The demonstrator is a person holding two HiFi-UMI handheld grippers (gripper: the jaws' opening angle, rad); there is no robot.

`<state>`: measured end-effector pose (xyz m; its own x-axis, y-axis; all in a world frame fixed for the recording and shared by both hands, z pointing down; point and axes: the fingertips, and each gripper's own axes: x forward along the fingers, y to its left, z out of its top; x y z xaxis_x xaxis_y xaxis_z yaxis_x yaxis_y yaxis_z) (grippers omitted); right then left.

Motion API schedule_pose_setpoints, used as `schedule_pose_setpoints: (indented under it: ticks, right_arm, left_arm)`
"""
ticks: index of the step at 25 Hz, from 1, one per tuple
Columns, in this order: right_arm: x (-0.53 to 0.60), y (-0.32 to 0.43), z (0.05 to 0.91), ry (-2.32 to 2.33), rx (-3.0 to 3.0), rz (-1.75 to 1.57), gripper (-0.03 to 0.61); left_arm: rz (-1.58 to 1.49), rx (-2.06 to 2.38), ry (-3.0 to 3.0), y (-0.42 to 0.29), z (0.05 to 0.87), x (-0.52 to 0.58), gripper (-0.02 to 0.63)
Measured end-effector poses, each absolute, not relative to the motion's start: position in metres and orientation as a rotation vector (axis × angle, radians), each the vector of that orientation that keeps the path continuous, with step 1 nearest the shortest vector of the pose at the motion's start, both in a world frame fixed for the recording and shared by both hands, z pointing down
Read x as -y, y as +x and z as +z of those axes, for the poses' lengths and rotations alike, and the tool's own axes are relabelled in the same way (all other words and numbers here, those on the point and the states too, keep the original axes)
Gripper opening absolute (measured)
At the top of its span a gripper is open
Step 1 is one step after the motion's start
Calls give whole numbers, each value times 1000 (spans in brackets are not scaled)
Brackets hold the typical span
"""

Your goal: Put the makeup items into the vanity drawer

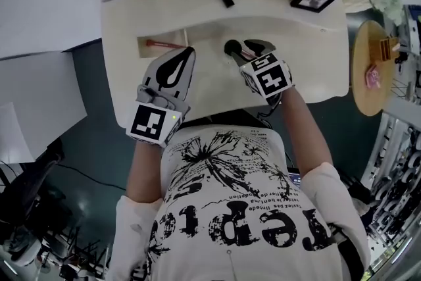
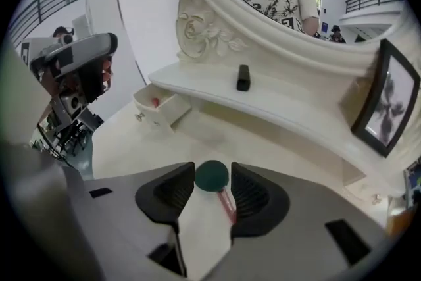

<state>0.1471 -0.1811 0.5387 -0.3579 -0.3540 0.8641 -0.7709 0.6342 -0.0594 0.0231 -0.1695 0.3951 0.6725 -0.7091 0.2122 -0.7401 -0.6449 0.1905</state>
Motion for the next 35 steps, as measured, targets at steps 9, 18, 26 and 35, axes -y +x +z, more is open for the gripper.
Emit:
schedule_pose_setpoints:
  ticks: [9,18,26,35]
  right_arm:
    - [193,164,578,814,1974,702,187]
    - [192,157,597,745,1976,743,121]
    - [192,150,579,749,2021,715,57]
    - [215,120,509,783,2160,556,52]
  left_arm:
    - [217,1191,2547,62,421,180,14]
    - [235,1239,2510,67,432,185,14]
    - [245,1251,2518,60,424,181,14]
    - [205,1285,2602,35,389,182,14]
